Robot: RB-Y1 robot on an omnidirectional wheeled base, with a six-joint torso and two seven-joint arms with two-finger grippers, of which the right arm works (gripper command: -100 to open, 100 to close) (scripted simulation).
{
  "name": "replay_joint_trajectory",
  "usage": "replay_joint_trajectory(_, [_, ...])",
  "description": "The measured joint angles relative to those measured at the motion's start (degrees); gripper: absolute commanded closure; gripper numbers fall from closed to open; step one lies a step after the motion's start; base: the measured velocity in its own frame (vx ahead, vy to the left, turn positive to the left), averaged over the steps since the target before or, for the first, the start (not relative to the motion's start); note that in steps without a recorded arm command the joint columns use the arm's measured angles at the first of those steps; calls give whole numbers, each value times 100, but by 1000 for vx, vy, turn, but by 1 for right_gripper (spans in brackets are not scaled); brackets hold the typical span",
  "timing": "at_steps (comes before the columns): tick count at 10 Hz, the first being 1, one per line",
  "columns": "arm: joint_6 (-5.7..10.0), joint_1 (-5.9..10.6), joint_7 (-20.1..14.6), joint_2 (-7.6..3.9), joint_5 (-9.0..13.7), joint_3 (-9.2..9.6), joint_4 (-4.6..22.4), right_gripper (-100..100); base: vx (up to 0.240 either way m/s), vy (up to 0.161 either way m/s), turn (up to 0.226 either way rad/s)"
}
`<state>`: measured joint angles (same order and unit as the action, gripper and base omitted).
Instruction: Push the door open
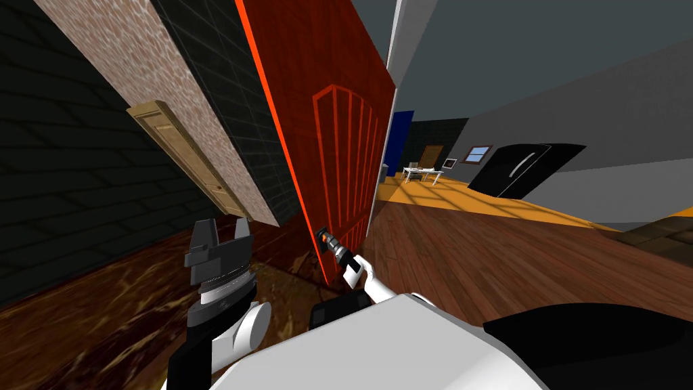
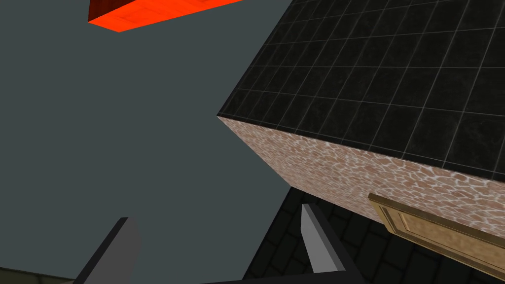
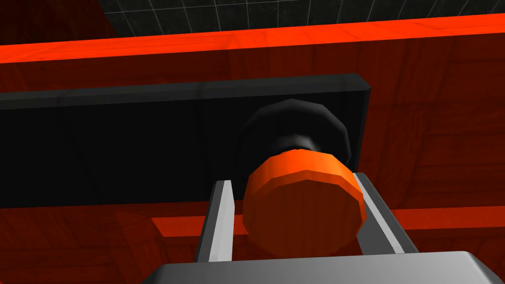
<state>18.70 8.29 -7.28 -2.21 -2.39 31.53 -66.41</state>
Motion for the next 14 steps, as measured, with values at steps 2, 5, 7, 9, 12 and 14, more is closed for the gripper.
replay_joint_trajectory(2, [-1, 5, 1, -2, 0, -4, 0, 100, -17, -12, -2])
replay_joint_trajectory(5, [-12, -12, 0, -11, 0, -2, 13, 100, 36, 26, -45])
replay_joint_trajectory(7, [-39, -80, 16, -41, -6, 38, 34, 100, 175, 137, -132])
replay_joint_trajectory(9, [-36, -76, 41, -43, -6, 29, 44, 100, 192, 162, -167])
replay_joint_trajectory(12, [-46, -82, 110, -73, 1, -63, -9, -100, 130, 89, -238])
replay_joint_trajectory(14, [-89, -186, 165, -117, -41, 63, -99, -100, -167, -108, -40])
